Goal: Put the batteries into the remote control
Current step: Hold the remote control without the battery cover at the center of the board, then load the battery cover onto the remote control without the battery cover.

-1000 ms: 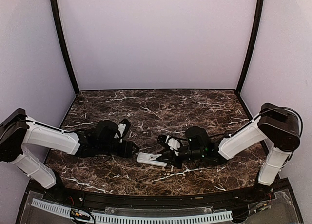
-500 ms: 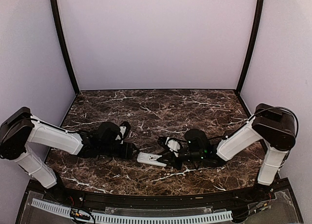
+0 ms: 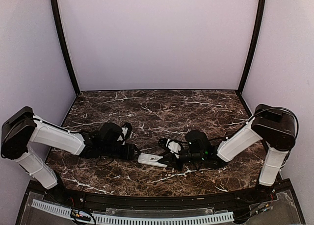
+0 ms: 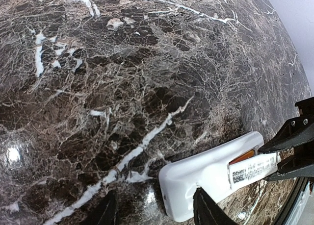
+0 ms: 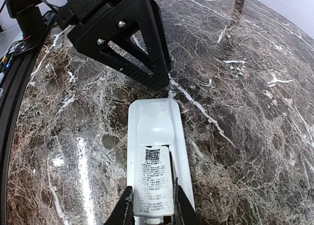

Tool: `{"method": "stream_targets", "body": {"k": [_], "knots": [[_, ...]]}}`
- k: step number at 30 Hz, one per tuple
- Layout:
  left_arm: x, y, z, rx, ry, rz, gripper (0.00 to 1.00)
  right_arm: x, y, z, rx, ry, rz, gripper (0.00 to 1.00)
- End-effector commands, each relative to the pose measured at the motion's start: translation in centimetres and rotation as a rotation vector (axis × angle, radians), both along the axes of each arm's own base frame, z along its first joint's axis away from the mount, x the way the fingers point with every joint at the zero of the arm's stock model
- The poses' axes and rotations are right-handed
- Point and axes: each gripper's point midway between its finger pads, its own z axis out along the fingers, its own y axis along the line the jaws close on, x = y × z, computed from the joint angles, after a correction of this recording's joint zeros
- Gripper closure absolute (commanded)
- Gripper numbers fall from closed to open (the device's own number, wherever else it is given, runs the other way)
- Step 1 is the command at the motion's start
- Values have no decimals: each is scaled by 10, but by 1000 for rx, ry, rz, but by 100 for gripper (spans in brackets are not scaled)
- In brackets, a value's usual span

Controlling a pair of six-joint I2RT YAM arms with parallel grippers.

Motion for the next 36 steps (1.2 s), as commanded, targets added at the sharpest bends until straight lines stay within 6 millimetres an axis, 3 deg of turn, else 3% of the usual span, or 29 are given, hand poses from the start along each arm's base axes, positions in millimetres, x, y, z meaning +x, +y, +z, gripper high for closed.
{"method": "stream_targets", "body": {"k": [1, 15, 36], "knots": [[2, 0, 0, 6, 10, 2, 50, 1, 4, 5, 12, -32, 2, 94], [3, -3, -2, 9, 15, -7, 52, 7, 0, 10, -47, -17, -24, 94], [4, -5, -5, 16, 22, -11, 54, 1, 5, -1, -90, 20, 14, 94]]}}
